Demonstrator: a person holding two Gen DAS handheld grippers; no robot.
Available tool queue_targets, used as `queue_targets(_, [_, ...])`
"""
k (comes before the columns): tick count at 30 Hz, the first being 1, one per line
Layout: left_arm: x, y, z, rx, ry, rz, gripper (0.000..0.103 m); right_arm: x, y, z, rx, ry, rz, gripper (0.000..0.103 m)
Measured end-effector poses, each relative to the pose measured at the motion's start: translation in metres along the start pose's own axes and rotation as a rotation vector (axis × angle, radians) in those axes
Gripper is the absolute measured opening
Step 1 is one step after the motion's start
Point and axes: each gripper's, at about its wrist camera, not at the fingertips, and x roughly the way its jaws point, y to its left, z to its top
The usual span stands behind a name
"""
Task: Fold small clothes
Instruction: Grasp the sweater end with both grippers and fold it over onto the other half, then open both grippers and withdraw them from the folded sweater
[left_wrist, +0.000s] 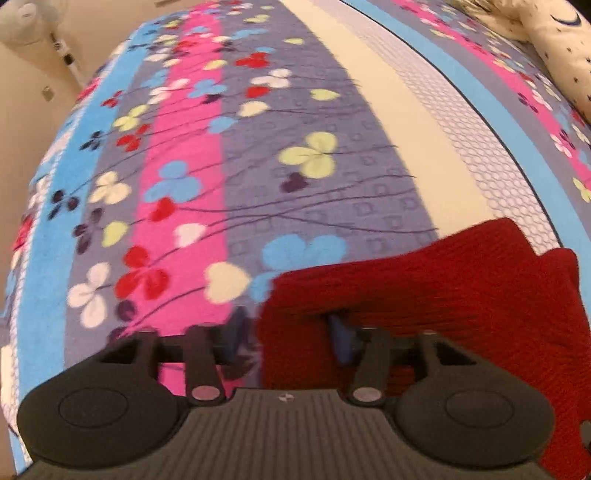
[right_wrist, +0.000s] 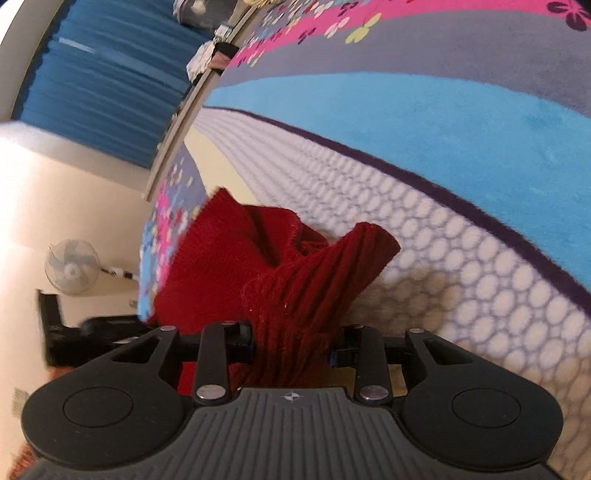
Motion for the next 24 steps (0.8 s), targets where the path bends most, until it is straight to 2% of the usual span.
queue_targets(1, [-0.006,0.007,-0.006,-0.008,-0.009,0.019,0.071,0.002,-0.004,0.003,-0.004,0.009,-0.021,0.055])
queue_targets(3, [-0.014,0.017,-0.020,0.005,-0.010,0.069,0.071,-0.001,0.001,0.014,-0.070,-0.002,-0.088,0.066])
queue_targets(5, [-0.022,0.027,-0.037,0.018,0.007,0.093,0.071,-0.007,0.015,0.026,-0.193,-0.007,-0.129,0.068])
queue_targets(8, [-0.040,0.038,-0.056,-0.019,0.009,0.038,0.072,-0.014,0.047,0.040,-0.403,-0.003,-0.181,0.070])
queue_targets(10, [-0.052,0.034,-0.062,-0.026,-0.010,0.004,0.078,-0.022,0.070,0.048,-0.561,-0.036,-0.229,0.070])
queue_targets(12, [-0.059,0.019,-0.057,-0.008,-0.042,0.000,0.081,-0.020,0.096,0.059,-0.675,-0.062,-0.214,0.070])
queue_targets(14, [-0.058,0.002,-0.039,0.003,-0.067,-0.010,0.086,-0.004,0.124,0.065,-0.774,-0.047,-0.179,0.059])
queue_targets(16, [-0.048,-0.011,-0.018,-0.017,-0.077,0.001,0.090,0.026,0.149,0.068,-0.851,0.007,-0.138,0.027])
queue_targets(17, [-0.039,-0.017,-0.009,-0.009,-0.075,0.015,0.093,0.048,0.160,0.068,-0.882,0.044,-0.143,0.022])
queue_targets(18, [-0.025,-0.022,0.000,0.007,-0.067,0.065,0.093,0.068,0.166,0.066,-0.906,0.077,-0.149,0.017])
queue_targets(19, [-0.008,-0.025,0.006,0.023,-0.050,0.127,0.094,0.088,0.171,0.063,-0.921,0.103,-0.161,0.016])
queue_targets(20, [0.011,-0.026,0.010,0.040,-0.016,0.178,0.099,0.111,0.171,0.061,-0.943,0.128,-0.198,0.014])
queue_targets(21, [0.030,-0.022,0.012,0.035,0.025,0.199,0.103,0.129,0.168,0.057,-0.961,0.135,-0.265,0.013])
queue_targets(22, [0.041,-0.016,0.012,0.005,0.035,0.198,0.103,0.147,0.164,0.057,-0.969,0.136,-0.318,0.011])
queue_targets(24, [0.045,-0.005,0.011,-0.053,0.036,0.150,0.103,0.161,0.159,0.060,-0.966,0.103,-0.345,0.011])
